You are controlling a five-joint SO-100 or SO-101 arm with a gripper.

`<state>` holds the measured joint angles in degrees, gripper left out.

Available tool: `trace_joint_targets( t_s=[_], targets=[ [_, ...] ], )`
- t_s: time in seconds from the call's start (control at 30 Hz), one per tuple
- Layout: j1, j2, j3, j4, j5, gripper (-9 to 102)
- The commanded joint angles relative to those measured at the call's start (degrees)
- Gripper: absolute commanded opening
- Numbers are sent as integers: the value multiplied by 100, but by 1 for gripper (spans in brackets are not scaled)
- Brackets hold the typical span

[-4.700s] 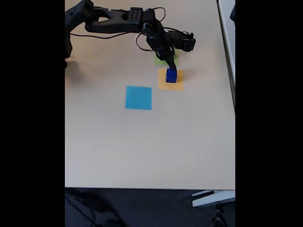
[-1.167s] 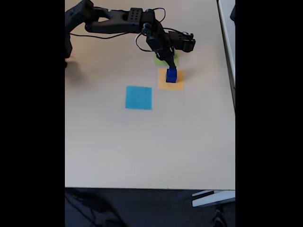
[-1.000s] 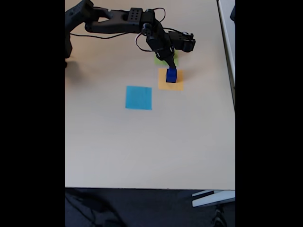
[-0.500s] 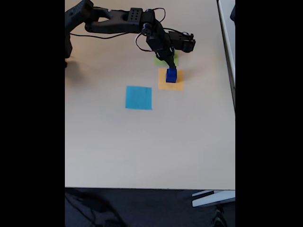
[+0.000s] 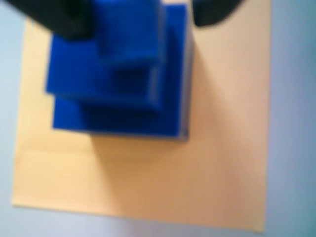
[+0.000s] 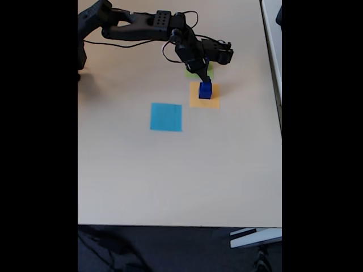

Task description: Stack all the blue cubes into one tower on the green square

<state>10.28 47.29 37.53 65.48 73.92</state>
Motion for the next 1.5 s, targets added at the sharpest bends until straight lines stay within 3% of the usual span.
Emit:
trace_joint_targets(
  t_s=[0.0,0.57,1.0,1.47],
  targets=[
    [-18,519,-62,-123,53,0],
    [-281,694,-580,-88,123,0],
    [-1283,571,-598,439,2188,0],
    [-1292,545,-325,413,2145,0]
  ],
)
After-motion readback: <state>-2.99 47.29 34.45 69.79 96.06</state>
